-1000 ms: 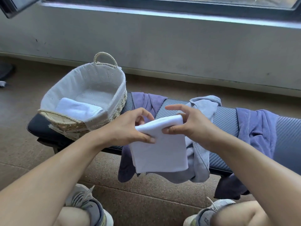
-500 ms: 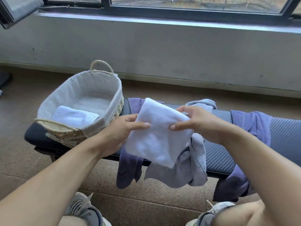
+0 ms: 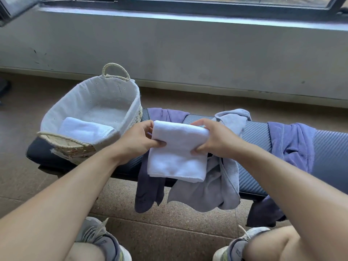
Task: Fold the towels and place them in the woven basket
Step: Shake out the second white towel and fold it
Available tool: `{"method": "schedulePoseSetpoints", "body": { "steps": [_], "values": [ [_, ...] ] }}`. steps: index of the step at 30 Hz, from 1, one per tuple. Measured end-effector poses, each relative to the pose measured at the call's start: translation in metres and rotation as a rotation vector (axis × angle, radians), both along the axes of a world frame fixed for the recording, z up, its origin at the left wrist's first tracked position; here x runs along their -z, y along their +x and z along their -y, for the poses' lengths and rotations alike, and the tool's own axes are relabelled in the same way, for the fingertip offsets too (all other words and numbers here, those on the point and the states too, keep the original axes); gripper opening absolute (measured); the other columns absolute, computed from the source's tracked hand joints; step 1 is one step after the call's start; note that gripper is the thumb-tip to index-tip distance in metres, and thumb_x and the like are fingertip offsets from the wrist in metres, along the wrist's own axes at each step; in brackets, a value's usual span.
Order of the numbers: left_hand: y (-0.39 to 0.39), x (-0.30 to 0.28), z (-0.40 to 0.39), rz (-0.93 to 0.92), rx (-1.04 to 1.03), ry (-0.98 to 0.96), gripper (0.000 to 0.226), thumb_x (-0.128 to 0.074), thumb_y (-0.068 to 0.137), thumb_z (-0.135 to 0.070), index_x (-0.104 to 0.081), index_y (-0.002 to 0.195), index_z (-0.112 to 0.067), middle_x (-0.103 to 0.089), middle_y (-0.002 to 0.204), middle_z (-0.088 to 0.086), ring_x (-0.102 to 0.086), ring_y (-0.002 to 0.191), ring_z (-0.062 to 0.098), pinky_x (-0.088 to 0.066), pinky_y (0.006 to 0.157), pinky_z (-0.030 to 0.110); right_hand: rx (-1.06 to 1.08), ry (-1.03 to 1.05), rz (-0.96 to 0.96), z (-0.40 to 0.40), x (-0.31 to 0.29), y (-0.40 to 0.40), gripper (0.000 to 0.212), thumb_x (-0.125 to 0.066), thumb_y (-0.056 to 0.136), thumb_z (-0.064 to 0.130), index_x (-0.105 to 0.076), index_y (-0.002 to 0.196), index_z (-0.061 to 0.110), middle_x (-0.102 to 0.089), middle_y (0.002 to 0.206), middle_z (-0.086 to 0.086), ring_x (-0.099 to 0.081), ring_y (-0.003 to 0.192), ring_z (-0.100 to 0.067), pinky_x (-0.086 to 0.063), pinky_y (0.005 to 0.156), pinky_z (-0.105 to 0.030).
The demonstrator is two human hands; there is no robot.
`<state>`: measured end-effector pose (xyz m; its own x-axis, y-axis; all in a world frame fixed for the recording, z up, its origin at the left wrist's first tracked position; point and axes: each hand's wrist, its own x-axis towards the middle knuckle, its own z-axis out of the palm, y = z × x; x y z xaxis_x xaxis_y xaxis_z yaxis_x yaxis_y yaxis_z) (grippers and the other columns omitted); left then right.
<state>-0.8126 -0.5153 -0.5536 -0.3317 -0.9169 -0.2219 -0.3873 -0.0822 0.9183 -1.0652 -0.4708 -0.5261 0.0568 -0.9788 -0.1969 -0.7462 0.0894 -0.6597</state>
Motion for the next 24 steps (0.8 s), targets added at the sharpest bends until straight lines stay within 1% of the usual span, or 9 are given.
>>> {"method": "schedulePoseSetpoints", "body": {
  "steps": [4, 7, 9, 14, 16, 18, 21, 22, 24],
  "values": [
    [-0.001, 0.0, 0.003, 0.072, -0.02, -0.061, 0.039, -0.084, 0.076, 0.0, -0.063, 0.107, -0.012, -0.073, 0.107, 0.013, -0.07, 0.102, 0.027, -0.057, 0.095, 0.046, 0.0, -0.024, -0.053, 0.003, 0.003, 0.001, 0.061, -0.092, 0.063, 0.017, -0.06, 0.113, 0.035, -0.065, 0.093, 0.014, -0.063, 0.088, -0.008, -0.052, 0.067, -0.027],
    [-0.001, -0.004, 0.004, 0.103, 0.022, -0.098, 0.039, -0.079, 0.077, 0.008, -0.062, 0.107, -0.01, -0.071, 0.107, 0.014, -0.068, 0.099, 0.02, -0.058, 0.092, 0.04, -0.005, -0.097, -0.114, 0.004, 0.003, 0.0, 0.049, -0.088, 0.068, 0.011, -0.064, 0.106, 0.028, -0.066, 0.091, 0.011, -0.064, 0.09, -0.017, -0.055, 0.073, -0.034],
    [0.0, -0.006, 0.003, 0.105, 0.033, -0.11, 0.037, -0.076, 0.077, 0.013, -0.062, 0.104, -0.008, -0.07, 0.102, 0.012, -0.065, 0.092, 0.013, -0.059, 0.084, 0.034, -0.001, -0.152, -0.126, 0.002, 0.005, 0.0, 0.043, -0.086, 0.07, 0.009, -0.065, 0.103, 0.026, -0.065, 0.09, 0.01, -0.064, 0.089, -0.018, -0.054, 0.075, -0.036],
    [0.003, -0.002, 0.002, 0.197, 0.05, -0.189, 0.034, -0.081, 0.075, 0.007, -0.062, 0.085, -0.019, -0.063, 0.081, -0.008, -0.057, 0.074, 0.004, -0.047, 0.065, 0.014, -0.067, -0.228, -0.232, -0.009, 0.013, 0.002, 0.042, -0.077, 0.072, 0.015, -0.044, 0.092, 0.034, -0.06, 0.087, 0.013, -0.057, 0.085, -0.02, -0.052, 0.077, -0.045],
    [0.006, -0.001, 0.002, 0.213, 0.073, -0.224, 0.034, -0.083, 0.074, 0.004, -0.063, 0.082, -0.021, -0.064, 0.079, -0.007, -0.056, 0.072, 0.006, -0.047, 0.067, 0.02, -0.11, -0.225, -0.275, -0.014, 0.013, 0.002, 0.038, -0.071, 0.077, 0.014, -0.042, 0.092, 0.034, -0.059, 0.09, 0.011, -0.054, 0.085, -0.02, -0.051, 0.076, -0.044],
    [0.009, -0.002, 0.0, 0.19, 0.102, -0.208, 0.033, -0.084, 0.074, 0.003, -0.066, 0.081, -0.024, -0.07, 0.088, -0.001, -0.061, 0.077, 0.011, -0.05, 0.07, 0.025, -0.15, -0.232, -0.293, -0.02, 0.011, 0.0, 0.032, -0.065, 0.081, 0.012, -0.044, 0.093, 0.033, -0.058, 0.09, 0.011, -0.052, 0.087, -0.016, -0.05, 0.076, -0.043],
    [0.013, -0.009, -0.004, 0.199, 0.12, -0.202, 0.032, -0.081, 0.077, 0.003, -0.074, 0.075, -0.028, -0.075, 0.103, -0.002, -0.071, 0.094, 0.017, -0.06, 0.08, 0.034, -0.244, -0.167, -0.305, -0.029, 0.003, -0.005, 0.032, -0.062, 0.081, 0.008, -0.05, 0.098, 0.033, -0.057, 0.098, 0.014, -0.048, 0.095, -0.01, -0.047, 0.082, -0.039],
    [0.014, -0.012, -0.006, 0.221, 0.132, -0.207, 0.034, -0.075, 0.078, 0.008, -0.076, 0.074, -0.025, -0.075, 0.105, -0.006, -0.07, 0.099, 0.011, -0.059, 0.087, 0.031, -0.291, -0.127, -0.311, -0.032, -0.001, -0.007, 0.037, -0.063, 0.079, 0.006, -0.052, 0.1, 0.033, -0.056, 0.103, 0.014, -0.047, 0.1, -0.01, -0.046, 0.086, -0.037],
    [0.014, -0.02, -0.012, 0.268, 0.157, -0.21, 0.044, -0.058, 0.077, 0.017, -0.078, 0.071, -0.022, -0.074, 0.109, -0.012, -0.064, 0.104, -0.006, -0.049, 0.087, 0.01, -0.373, -0.041, -0.305, -0.038, -0.008, -0.009, 0.045, -0.061, 0.074, 0.0, -0.057, 0.102, 0.034, -0.056, 0.117, 0.013, -0.045, 0.111, -0.009, -0.042, 0.093, -0.032]
  ]
}}
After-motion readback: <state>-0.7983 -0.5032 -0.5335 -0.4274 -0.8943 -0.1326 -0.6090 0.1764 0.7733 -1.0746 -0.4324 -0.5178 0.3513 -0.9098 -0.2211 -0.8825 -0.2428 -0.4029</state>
